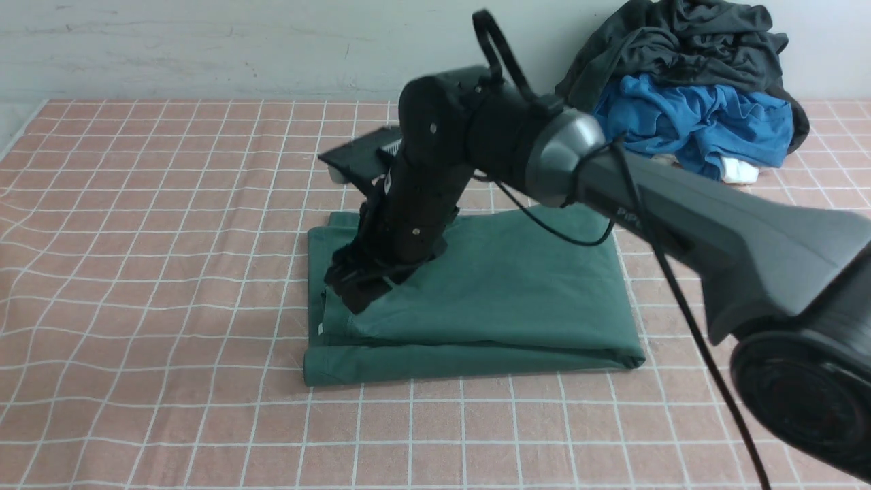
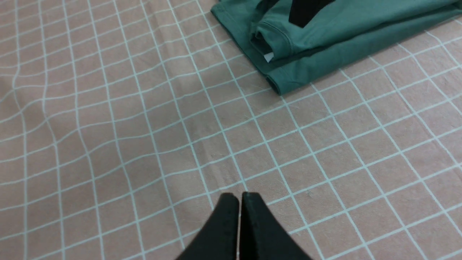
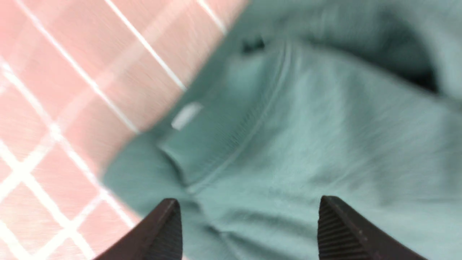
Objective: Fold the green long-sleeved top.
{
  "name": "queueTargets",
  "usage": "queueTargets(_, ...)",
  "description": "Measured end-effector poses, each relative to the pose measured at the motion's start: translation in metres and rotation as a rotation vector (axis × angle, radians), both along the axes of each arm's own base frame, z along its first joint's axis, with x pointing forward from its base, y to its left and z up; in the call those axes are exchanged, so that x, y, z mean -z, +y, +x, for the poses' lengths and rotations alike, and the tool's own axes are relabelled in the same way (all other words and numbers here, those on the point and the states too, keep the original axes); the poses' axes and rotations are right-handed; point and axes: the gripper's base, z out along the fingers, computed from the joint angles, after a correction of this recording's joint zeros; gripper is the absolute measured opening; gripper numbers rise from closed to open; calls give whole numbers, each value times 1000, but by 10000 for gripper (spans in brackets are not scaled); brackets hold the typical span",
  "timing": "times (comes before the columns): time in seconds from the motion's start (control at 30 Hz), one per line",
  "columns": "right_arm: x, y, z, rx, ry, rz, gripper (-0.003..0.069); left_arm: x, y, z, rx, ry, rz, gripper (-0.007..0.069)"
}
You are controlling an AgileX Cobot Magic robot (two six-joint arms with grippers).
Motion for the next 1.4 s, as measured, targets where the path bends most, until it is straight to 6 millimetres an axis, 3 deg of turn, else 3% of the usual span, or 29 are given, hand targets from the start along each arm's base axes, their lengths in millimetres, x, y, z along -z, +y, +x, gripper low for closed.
queueTargets(0.1,-41,-9,-10,0,-67,48,463,0,1,-3,-7,-17,8,-3)
queueTargets(0.17,-87,-24,-28,-6,-136,99,463,0,2,-4,-8,-17,10,-3)
queueTargets(0.2,-87,-24,-28,-6,-136,99,463,0,2,-4,-8,-15,10,-3)
queueTargets(0.23,-111,-36,-43,-9,-164,120,458,1,2,-4,-9,-9,11,-3)
queueTargets(0.4,-148,-84,-94,-10,-211,92,421,1,2,-5,-9,-5,12,-3)
queueTargets(0.47,-161,-113,-126,-7,-230,81,394,1,2,-5,-9,-5,12,-3)
queueTargets(0.6,-162,-158,-178,17,-270,119,340,1,2,-5,-9,-5,12,-3)
queueTargets(0.67,-166,-171,-194,25,-308,154,325,1,2,-5,-8,-5,13,-3)
queueTargets(0.77,-159,-205,-233,46,-413,246,262,1,2,-5,-8,-5,13,-3)
queueTargets(0.83,-152,-212,-242,51,-426,259,241,1,2,-5,-8,-5,13,-3)
queueTargets(0.87,-147,-225,-257,63,-468,301,197,1,2,-5,-8,-5,13,-3)
queueTargets(1.13,-121,-259,-296,115,-606,462,45,1,2,-5,-8,-4,13,-3)
queueTargets(1.4,-117,-277,-323,117,-620,555,-8,1,2,-5,-8,-3,14,-3)
